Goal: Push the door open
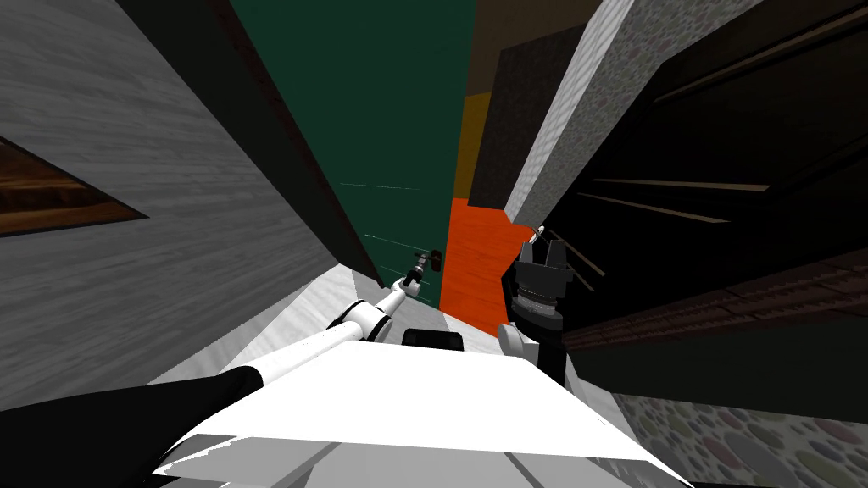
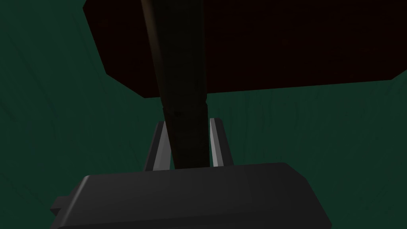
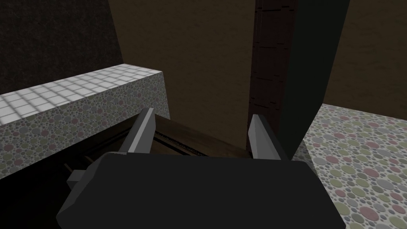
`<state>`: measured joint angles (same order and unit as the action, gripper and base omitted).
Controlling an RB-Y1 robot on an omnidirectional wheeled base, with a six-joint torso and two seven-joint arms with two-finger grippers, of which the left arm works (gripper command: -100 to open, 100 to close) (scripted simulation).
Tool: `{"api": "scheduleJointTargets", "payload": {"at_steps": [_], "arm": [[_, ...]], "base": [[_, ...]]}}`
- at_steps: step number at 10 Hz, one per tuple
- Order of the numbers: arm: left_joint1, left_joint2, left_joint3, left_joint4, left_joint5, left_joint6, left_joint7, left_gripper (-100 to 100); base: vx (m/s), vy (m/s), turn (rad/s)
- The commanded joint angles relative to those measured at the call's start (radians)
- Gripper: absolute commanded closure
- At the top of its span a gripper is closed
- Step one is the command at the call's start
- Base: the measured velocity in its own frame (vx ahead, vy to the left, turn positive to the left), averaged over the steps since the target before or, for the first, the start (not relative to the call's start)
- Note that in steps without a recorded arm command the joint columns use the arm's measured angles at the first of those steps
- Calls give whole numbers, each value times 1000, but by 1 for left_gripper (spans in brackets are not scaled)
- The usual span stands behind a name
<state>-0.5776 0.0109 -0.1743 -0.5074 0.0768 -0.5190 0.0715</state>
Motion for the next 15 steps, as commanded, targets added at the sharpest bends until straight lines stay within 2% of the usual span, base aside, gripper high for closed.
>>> {"api": "scheduleJointTargets", "payload": {"at_steps": [1,3,4,7,8,9,11,13,14,15], "arm": [[2,14,17,-24,4,6,-10,100],[2,14,17,-24,4,6,-10,100],[3,26,33,-23,9,6,-16,100],[6,45,65,-21,19,6,-28,100],[6,45,65,-9,19,6,-28,100],[7,56,87,-20,26,6,-36,100],[8,60,94,-20,28,6,-39,100],[8,60,94,-20,28,6,-39,100],[10,70,116,-19,35,6,-47,100],[10,70,116,-19,35,6,-47,100]], "base": [[158,-95,43],[80,-57,5],[104,-73,30],[158,-159,71],[119,-112,54],[134,-114,62],[133,-113,43],[28,-12,-6],[81,-93,54],[100,-129,79]]}}
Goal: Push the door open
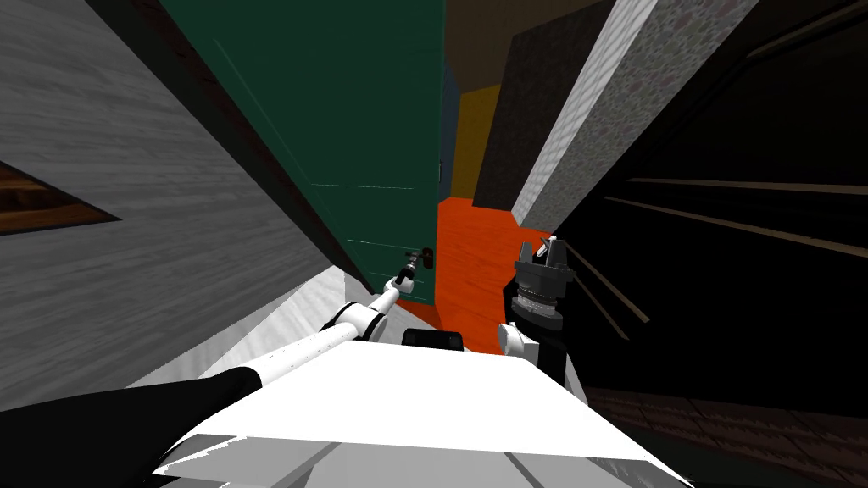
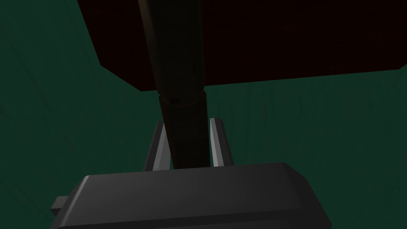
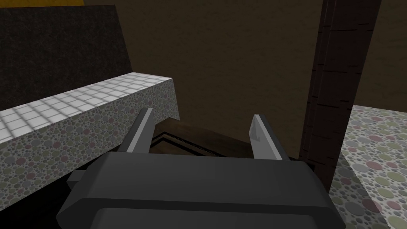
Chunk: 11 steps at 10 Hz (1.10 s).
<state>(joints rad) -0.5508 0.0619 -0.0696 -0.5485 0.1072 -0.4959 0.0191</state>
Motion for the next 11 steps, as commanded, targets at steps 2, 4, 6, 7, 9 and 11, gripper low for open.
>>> {"api": "scheduleJointTargets", "payload": {"at_steps": [2,4,6,7,9,11], "arm": [[-15,27,35,23,11,-17,-3,100],[-13,35,57,24,18,-17,-11,100],[-11,43,86,26,27,-17,-22,100],[-10,46,99,26,31,-17,-27,100],[-9,49,112,27,35,-17,-31,100],[-8,53,128,28,40,-17,-38,100]], "base": [[103,-120,71],[149,-162,63],[178,-161,79],[137,-163,106],[111,-117,51],[140,-130,73]]}}
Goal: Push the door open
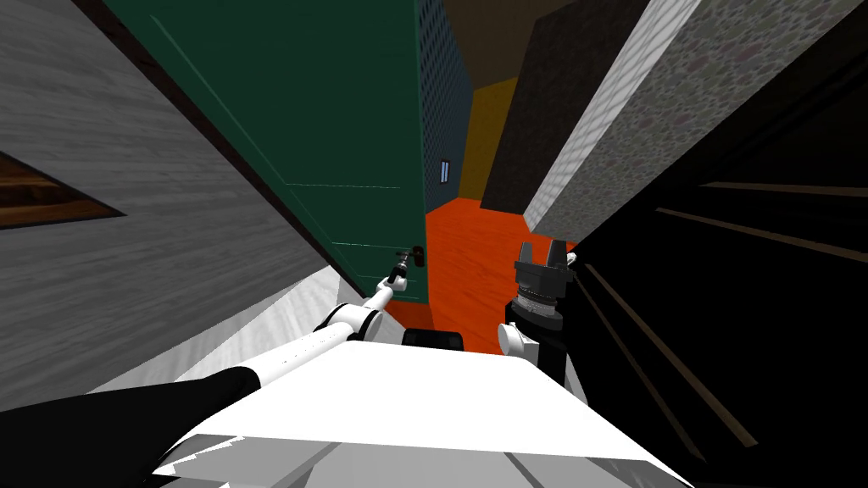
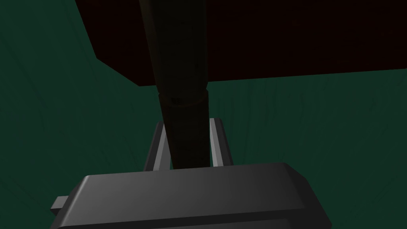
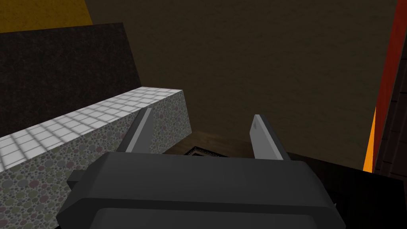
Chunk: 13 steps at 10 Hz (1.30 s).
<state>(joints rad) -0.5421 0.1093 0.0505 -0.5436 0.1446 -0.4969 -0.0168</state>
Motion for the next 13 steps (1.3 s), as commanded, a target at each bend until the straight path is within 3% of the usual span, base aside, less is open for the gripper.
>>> {"api": "scheduleJointTargets", "payload": {"at_steps": [1,5,11,13], "arm": [[-15,7,18,23,6,-16,-5,100],[-14,13,34,34,11,-19,-9,100],[-7,44,84,41,32,-24,-25,100],[-7,44,84,41,32,-24,-25,100]], "base": [[142,-144,66],[116,-82,40],[170,-70,48],[95,-27,14]]}}
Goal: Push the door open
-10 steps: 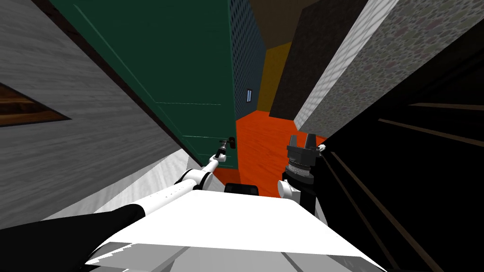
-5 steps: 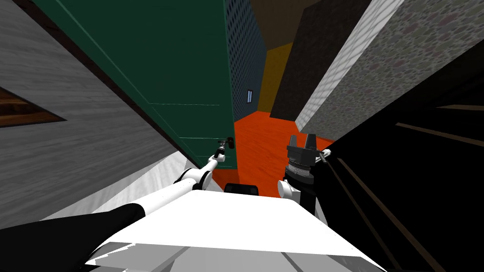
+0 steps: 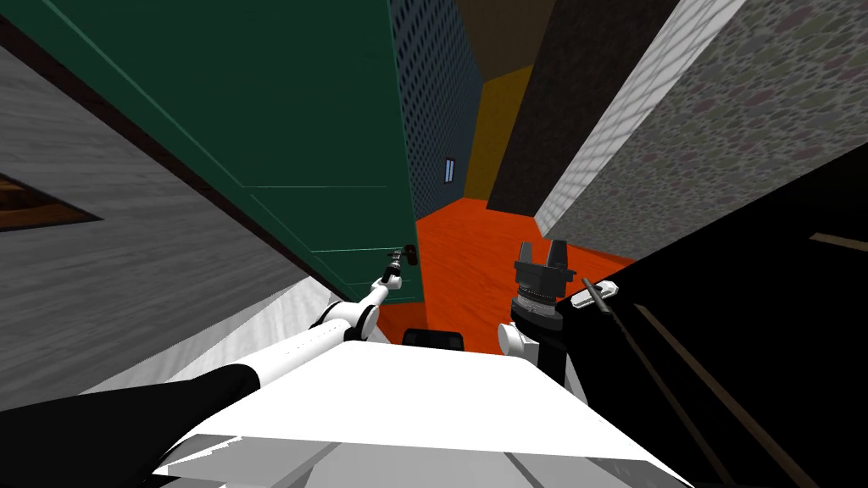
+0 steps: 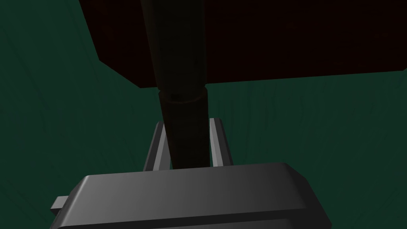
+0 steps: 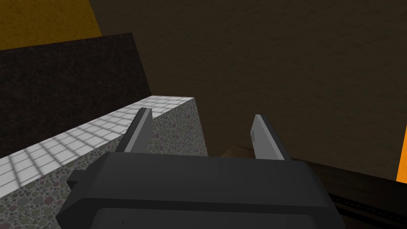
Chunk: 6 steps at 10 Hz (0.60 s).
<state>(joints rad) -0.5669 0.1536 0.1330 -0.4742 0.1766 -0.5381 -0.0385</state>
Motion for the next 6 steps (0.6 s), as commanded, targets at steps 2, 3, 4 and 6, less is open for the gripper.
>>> {"api": "scheduleJointTargets", "payload": {"at_steps": [2,3,4,6], "arm": [[21,10,19,-26,7,16,-10,100],[21,10,19,-26,7,16,-10,100],[23,16,28,-25,11,15,-13,100],[25,25,42,-23,17,14,-18,100]], "base": [[61,-23,7],[119,-88,67],[117,-80,64],[128,-58,39]]}}
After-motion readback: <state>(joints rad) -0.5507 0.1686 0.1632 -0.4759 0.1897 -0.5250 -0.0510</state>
